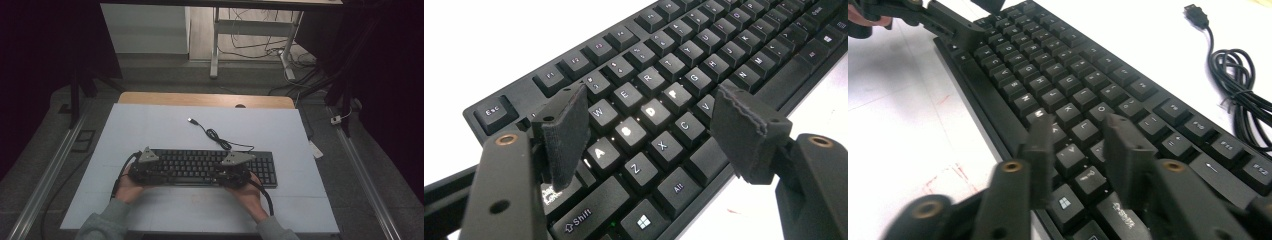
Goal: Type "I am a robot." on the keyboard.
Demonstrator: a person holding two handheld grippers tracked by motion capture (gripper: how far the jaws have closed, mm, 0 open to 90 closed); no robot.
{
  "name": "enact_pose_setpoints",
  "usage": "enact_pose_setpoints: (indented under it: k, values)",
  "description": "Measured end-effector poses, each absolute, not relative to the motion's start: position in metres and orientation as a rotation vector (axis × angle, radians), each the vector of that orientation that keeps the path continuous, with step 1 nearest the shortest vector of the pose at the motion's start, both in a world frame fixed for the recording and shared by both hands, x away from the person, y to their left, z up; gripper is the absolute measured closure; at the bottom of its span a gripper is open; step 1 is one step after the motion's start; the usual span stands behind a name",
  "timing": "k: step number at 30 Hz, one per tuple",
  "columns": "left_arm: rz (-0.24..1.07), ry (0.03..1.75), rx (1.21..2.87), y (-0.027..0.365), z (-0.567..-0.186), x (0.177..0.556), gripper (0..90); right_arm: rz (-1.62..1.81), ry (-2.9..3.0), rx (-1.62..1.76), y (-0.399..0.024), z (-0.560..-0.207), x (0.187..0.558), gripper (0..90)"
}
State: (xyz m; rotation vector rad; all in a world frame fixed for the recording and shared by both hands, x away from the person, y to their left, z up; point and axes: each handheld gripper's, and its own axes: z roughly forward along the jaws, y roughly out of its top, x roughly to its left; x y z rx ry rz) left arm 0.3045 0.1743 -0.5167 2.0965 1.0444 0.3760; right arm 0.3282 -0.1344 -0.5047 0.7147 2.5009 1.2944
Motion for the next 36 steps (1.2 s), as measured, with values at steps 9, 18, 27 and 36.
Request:
enact_pose_setpoints:
  k: [9,18,27,36]
  values:
    - [0.375,1.044,2.098,0.174,-0.517,0.305,31.8,1.304,2.531,0.681,-0.126,-0.504,0.329,89.6]
    - [0.377,1.042,2.1,0.174,-0.517,0.304,31.6,1.285,2.577,0.656,-0.108,-0.51,0.334,89.6]
    - [0.383,1.039,2.11,0.174,-0.518,0.304,31.4,1.235,2.609,0.645,-0.087,-0.515,0.34,89.5]
    - [0.383,1.038,2.115,0.174,-0.518,0.304,31.4,1.205,2.615,0.649,-0.083,-0.518,0.343,89.5]
